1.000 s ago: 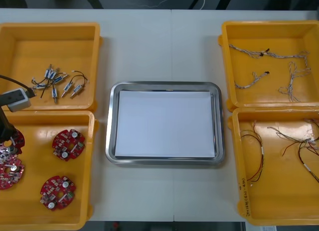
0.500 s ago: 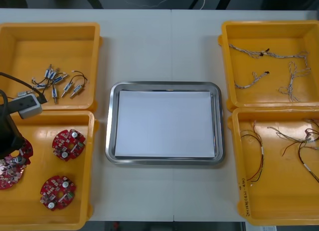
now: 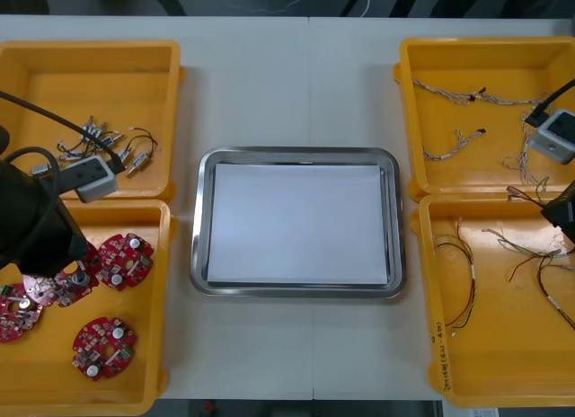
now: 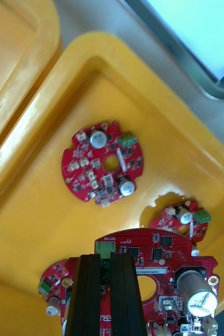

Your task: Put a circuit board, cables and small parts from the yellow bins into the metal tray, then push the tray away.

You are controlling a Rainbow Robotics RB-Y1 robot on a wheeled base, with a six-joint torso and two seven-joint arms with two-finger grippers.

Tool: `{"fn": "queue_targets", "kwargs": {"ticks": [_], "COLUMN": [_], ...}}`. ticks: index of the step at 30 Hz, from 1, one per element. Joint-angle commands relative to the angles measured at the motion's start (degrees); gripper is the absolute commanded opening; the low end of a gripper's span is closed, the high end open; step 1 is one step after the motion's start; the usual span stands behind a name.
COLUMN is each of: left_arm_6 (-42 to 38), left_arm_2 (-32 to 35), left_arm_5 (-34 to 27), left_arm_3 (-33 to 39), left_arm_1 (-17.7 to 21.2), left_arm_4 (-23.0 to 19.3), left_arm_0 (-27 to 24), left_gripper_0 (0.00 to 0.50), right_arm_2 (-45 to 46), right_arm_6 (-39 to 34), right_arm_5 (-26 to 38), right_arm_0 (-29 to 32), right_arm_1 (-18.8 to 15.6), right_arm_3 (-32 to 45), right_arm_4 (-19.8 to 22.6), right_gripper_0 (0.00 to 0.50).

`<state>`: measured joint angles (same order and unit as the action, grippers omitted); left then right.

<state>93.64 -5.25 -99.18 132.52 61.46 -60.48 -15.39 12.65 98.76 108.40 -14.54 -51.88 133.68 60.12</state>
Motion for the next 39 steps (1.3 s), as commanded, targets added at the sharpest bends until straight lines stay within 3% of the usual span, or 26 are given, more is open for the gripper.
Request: {"fn": "queue_targets", "kwargs": {"ticks": [1, 13, 21, 29, 39], "left_arm_6": [-12.8, -21.8, -24.9, -26.0, -27.6], "left_arm_2": [-3.5, -12.3, -18.3, -25.6, -32.5], "left_arm_5": [-0.6, -0.6, -0.2, 2.2, 4.8], "left_arm_3": [2.6, 2.7, 0.0, -5.6, -10.8], "left_arm_1": [-2.2, -6.4, -11.3, -16.6, -22.0], "left_arm_4": [0.6, 2.7, 5.1, 9.8, 15.2], "left_arm_0": [-5.3, -13.5, -19.9, -25.6, -29.3], "left_gripper_0": [0.000, 0.000, 0.000, 0.000, 0.000], "right_arm_2": [-5.3, -16.0, -21.3, -22.4, -22.8], "right_arm_6": [-2.1, -3.3, -4.5, -5.2, -4.9], "right_arm_5": [0.1, -2.1, -2.8, -3.3, -3.7], "right_arm_0": [-6.7, -14.2, -19.0, -20.4, -20.5], "right_arm_1": [-2.3, -2.6, -2.9, -2.9, -2.8], "right_arm_3": [-1.0, -1.8, -2.8, -3.6, -3.7], "right_arm_4": [2.0, 2.9, 3.4, 4.5, 5.4], "right_gripper_0": [0.000, 0.000, 0.000, 0.000, 0.000]}}
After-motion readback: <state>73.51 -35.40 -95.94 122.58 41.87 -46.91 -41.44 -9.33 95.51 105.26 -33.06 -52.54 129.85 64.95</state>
